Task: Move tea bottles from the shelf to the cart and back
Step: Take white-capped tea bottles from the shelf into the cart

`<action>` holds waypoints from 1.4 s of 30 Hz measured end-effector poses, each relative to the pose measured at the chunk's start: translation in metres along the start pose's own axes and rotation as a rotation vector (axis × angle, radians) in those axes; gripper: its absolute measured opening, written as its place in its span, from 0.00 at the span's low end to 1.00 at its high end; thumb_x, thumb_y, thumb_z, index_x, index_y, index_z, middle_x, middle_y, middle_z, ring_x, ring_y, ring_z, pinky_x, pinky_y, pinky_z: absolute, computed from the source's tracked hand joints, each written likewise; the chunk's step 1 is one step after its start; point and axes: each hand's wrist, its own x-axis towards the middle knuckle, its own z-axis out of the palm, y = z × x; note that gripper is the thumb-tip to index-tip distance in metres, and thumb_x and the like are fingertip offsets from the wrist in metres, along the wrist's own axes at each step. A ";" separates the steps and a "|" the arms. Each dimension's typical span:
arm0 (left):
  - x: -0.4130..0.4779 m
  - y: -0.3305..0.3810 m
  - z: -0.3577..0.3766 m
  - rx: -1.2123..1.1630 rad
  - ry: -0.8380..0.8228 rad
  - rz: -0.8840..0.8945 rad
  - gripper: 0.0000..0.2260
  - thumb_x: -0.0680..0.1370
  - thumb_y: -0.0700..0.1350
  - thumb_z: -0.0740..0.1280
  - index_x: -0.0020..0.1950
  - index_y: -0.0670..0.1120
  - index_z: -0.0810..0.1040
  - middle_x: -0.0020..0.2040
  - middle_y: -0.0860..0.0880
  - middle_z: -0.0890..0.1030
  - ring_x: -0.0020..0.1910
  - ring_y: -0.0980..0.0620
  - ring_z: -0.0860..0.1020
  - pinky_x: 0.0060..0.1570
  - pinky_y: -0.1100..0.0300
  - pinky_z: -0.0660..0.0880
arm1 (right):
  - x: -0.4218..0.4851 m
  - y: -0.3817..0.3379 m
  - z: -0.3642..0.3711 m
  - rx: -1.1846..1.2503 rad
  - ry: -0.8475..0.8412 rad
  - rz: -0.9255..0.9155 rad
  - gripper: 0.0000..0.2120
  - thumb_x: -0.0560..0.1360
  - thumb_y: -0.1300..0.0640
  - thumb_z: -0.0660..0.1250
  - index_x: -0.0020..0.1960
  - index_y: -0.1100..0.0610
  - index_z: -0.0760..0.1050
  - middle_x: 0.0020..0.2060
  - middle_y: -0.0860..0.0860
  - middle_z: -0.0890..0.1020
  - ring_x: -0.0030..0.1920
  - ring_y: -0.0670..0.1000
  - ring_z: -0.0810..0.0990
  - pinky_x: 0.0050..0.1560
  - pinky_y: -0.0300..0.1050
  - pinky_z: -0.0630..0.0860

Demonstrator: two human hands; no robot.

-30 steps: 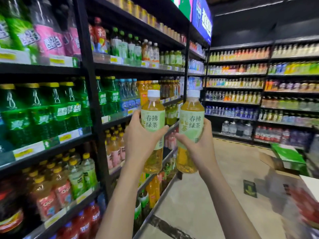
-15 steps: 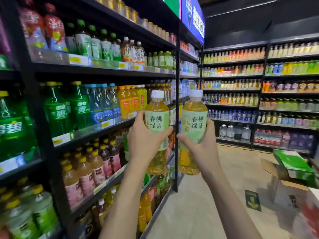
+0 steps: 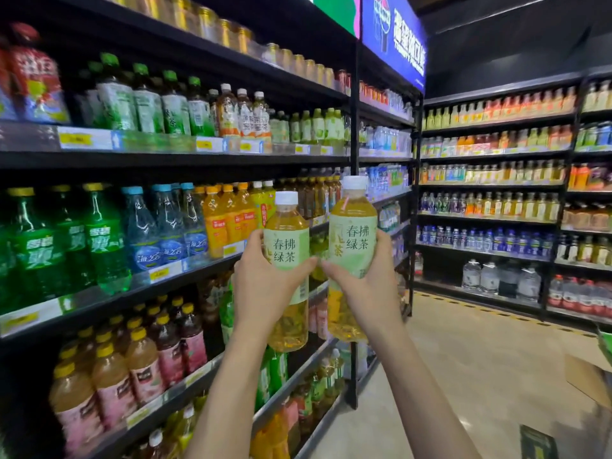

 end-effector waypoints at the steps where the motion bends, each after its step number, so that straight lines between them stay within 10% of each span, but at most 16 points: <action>1: 0.004 0.000 0.006 0.006 0.008 -0.001 0.24 0.65 0.58 0.79 0.53 0.54 0.71 0.43 0.56 0.82 0.40 0.58 0.82 0.41 0.49 0.82 | 0.008 0.006 -0.001 0.010 -0.010 -0.001 0.32 0.70 0.63 0.78 0.67 0.53 0.65 0.51 0.45 0.81 0.45 0.36 0.81 0.43 0.31 0.76; 42: 0.318 -0.113 0.283 0.035 0.221 0.065 0.24 0.64 0.55 0.81 0.52 0.57 0.72 0.42 0.57 0.82 0.40 0.59 0.81 0.38 0.53 0.81 | 0.380 0.273 0.031 0.117 -0.200 -0.041 0.35 0.70 0.61 0.78 0.70 0.51 0.64 0.56 0.46 0.80 0.49 0.38 0.81 0.50 0.36 0.80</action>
